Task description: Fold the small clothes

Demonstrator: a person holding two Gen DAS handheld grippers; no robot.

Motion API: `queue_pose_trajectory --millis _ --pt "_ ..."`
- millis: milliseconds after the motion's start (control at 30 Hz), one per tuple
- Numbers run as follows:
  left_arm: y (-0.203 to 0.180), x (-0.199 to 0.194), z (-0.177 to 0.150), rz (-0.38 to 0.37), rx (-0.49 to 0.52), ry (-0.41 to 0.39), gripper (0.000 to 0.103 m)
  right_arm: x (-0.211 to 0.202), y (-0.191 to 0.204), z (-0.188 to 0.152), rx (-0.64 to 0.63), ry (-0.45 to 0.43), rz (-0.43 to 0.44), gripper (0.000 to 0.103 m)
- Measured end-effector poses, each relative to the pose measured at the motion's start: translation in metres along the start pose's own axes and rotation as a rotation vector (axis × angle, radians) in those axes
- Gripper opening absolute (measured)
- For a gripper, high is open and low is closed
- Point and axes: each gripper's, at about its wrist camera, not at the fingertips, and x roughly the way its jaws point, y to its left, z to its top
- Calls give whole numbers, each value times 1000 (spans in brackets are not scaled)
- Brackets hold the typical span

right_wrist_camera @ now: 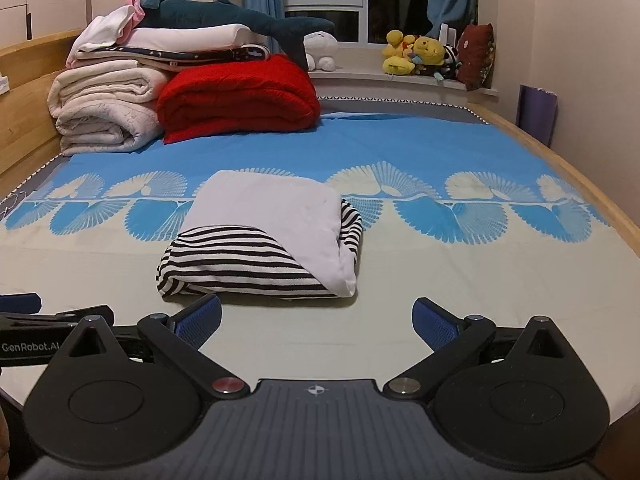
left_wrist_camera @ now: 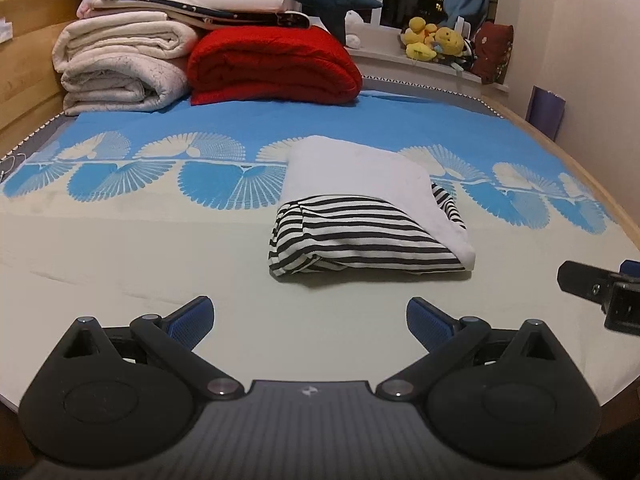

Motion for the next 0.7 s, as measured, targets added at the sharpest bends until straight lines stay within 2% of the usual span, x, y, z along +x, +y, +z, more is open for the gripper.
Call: queue_pose_trajectory --millis 700 --pt "0 0 1 -13 -3 -7 103 9 10 -1 -29 17 16 101"
